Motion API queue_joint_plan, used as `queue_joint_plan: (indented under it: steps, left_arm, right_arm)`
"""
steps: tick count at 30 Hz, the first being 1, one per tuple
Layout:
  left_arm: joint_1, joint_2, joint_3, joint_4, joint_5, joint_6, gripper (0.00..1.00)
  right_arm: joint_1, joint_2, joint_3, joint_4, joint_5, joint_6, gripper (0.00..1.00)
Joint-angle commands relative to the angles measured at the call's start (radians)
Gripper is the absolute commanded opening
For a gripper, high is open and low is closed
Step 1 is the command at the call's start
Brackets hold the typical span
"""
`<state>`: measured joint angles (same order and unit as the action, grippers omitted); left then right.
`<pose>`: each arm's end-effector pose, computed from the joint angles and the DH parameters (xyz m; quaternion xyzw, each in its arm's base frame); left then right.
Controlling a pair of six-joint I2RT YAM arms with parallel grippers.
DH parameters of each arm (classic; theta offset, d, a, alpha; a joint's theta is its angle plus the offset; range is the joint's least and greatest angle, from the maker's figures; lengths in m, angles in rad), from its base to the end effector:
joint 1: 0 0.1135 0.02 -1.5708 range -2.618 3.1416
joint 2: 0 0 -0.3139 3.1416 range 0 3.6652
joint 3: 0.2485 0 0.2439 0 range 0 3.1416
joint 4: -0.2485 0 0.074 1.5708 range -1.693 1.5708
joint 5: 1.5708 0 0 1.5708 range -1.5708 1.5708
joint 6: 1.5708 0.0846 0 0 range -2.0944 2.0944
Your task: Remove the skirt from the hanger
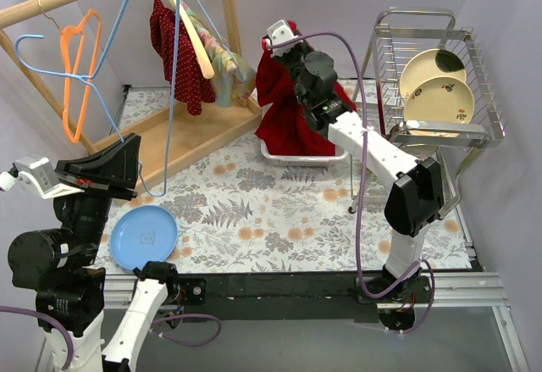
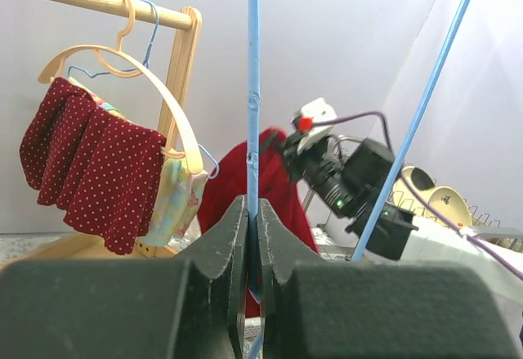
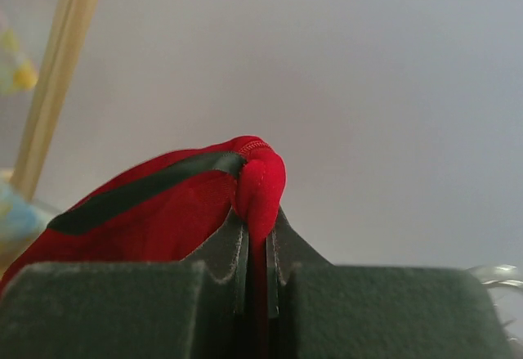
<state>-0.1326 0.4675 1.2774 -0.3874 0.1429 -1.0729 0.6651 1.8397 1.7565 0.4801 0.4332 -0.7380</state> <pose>0.0016 -0.0124 0.5322 -0.1920 0.5101 -0.5067 0.6679 0.4020 0.2702 0.5145 -0.2124 0.5286 -0.1486 0.8083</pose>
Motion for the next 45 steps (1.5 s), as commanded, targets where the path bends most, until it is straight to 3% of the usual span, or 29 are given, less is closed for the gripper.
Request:
queue_joint_plan:
  steps: [1, 6, 14, 19, 26, 28, 29, 32, 39, 45]
  left_arm:
    - [0.005, -0.003, 0.011, 0.015, -0.017, 0.019, 0.00]
    - [0.005, -0.015, -0.009, 0.016, -0.029, 0.030, 0.00]
    - [0.007, -0.010, -0.020, 0.018, -0.048, 0.060, 0.00]
    - [0.005, -0.010, -0.021, 0.018, -0.055, 0.071, 0.00]
    - [0.005, -0.006, -0.015, 0.018, -0.071, 0.087, 0.00]
    - [0.005, -0.003, -0.006, 0.013, -0.072, 0.090, 0.00]
    - [0.005, -0.003, -0.003, 0.012, -0.072, 0.090, 0.00]
    - [0.005, -0.001, 0.002, 0.010, -0.071, 0.087, 0.00]
    - [0.005, 0.000, 0.002, 0.010, -0.057, 0.077, 0.00]
    - [0.005, 0.002, 0.010, 0.007, -0.049, 0.074, 0.00]
  right_arm:
    - [-0.007, -0.036, -0.031, -0.027, -0.005, 0.267, 0.01]
    - [-0.021, -0.043, -0.126, -0.176, -0.054, 0.477, 0.01]
    - [-0.059, -0.036, -0.327, -0.302, 0.041, 0.730, 0.01]
    - [-0.105, 0.064, -0.335, -0.481, 0.004, 0.883, 0.01]
    - [-0.108, 0.147, -0.305, -0.673, 0.097, 0.982, 0.01]
    - [-0.108, 0.141, -0.275, -0.708, 0.111, 0.988, 0.16]
    - [-0.108, 0.115, -0.269, -0.721, 0.117, 0.988, 0.30]
    - [-0.108, 0.031, -0.265, -0.744, 0.115, 0.982, 0.50]
    - [-0.107, -0.106, -0.213, -0.807, 0.000, 0.953, 0.69]
    - [-0.108, -0.112, -0.099, -0.784, -0.241, 0.892, 0.72]
